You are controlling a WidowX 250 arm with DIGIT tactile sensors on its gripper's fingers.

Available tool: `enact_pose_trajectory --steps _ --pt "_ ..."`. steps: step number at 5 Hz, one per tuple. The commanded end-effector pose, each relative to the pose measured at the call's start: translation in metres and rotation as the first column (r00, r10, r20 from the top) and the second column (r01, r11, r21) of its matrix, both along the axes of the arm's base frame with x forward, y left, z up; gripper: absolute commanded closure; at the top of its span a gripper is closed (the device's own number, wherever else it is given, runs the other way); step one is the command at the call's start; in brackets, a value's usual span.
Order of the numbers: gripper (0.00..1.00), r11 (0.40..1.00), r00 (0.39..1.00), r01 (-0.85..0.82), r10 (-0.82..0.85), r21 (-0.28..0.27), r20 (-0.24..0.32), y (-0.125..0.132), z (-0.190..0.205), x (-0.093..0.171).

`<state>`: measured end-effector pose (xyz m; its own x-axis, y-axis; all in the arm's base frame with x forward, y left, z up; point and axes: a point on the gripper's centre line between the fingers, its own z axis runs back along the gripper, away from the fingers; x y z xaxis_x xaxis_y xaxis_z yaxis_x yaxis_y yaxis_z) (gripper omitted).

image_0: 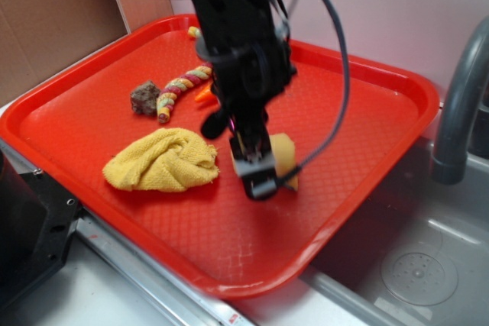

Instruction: Grab the green sponge.

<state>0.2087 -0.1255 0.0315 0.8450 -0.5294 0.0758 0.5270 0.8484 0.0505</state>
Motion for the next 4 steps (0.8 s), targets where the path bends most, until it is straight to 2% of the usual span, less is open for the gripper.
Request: enact_pose_trajectory --steps 1,2,3,4 --pt "1.0 1.0 1.0 0.01 -0.01 -0.014 0.009 -0.008 -0.013 0.008" --pt "1.0 1.0 1.0 -0.018 0.018 0.011 0.012 -0.006 -0.01 0.009" --pt "1.0 0.986 0.986 -0.159 0.161 0.045 -0.044 0.011 0.02 0.011" --pt "1.0 0.946 0.936 -0.322 0.323 0.035 -0.142 0.036 0.059 0.014"
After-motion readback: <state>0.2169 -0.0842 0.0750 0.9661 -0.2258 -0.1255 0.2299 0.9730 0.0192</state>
